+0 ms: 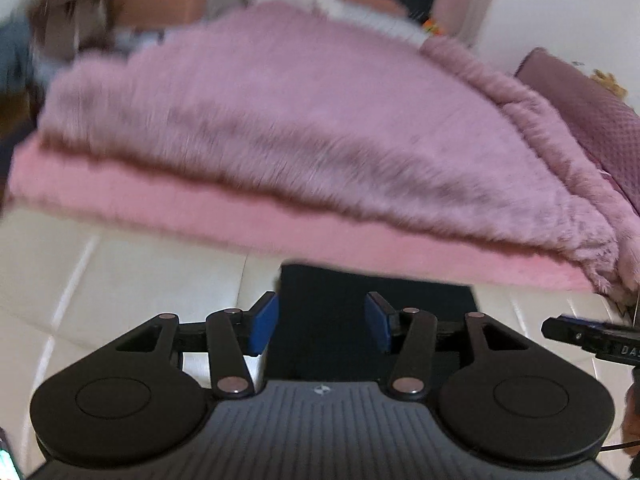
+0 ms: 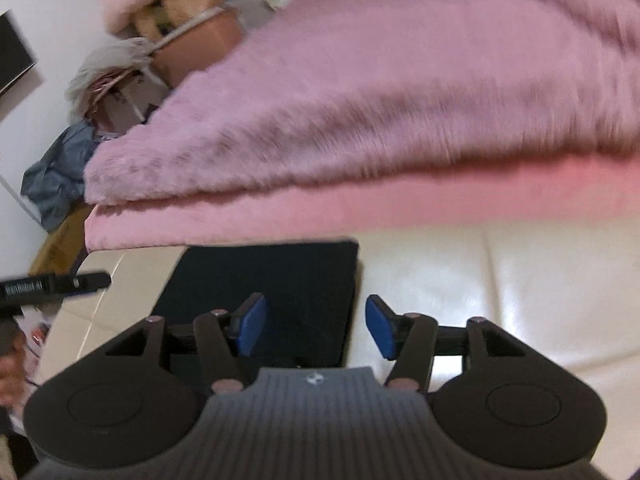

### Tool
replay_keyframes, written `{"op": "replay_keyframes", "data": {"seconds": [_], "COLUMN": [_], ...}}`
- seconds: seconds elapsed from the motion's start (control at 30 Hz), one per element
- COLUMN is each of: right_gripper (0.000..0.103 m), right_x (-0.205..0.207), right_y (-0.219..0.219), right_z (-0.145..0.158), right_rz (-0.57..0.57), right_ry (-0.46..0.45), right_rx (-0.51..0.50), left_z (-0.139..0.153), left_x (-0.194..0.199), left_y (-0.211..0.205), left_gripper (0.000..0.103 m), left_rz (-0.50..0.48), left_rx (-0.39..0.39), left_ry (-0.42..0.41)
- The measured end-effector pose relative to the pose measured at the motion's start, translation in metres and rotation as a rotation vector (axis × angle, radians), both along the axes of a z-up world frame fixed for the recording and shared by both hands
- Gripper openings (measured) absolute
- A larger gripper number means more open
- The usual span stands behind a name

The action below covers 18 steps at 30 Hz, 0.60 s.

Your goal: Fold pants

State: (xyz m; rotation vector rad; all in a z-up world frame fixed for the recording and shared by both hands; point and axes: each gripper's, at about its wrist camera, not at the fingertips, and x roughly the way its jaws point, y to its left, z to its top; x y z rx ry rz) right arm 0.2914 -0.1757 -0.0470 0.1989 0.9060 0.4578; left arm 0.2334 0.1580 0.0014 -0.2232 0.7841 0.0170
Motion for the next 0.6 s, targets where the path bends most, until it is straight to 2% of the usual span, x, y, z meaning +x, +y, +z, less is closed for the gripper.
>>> {"op": "replay_keyframes", "data": {"seconds": [0.1,0.3,0.43,0.53,0.6], "right_gripper": [0.062,0.067,0.081,0.081,0.082], "right_x": [-0.029,-0.083,-0.122,-0.154,-0.172], "right_y": [0.0,-0.004,-0.002,-0.001,0.001], "right_z": [0.037,0.09,0.112,0.121,0.124], "right_rz": [0.026,0.043,0.047,0.044,0.027], "right_ry": [-0.133,-0.306,-0.403,-0.482,-0.527], "right_rx": [-0.042,-0.092,-0.132,-0.165,-0.199], "left_z": [0.029,0.071,0.086,0.092,0.093], "left_x": [-0.021,-0.065,-0.097,-0.114,-0.124], "left_y": [-0.027,-0.065,-0.084,-0.092,-0.096], "left_gripper": [0.059,0.064,0.08,0.093,0.096], "left_rz": [-0.027,-0.045,-0.035,-0.02,0.001], "left_rx": [0.097,0.189,0.263,0.289,0.296], "left_ry": [-0.098,-0.262,-0.365,-0.402,-0.422]}}
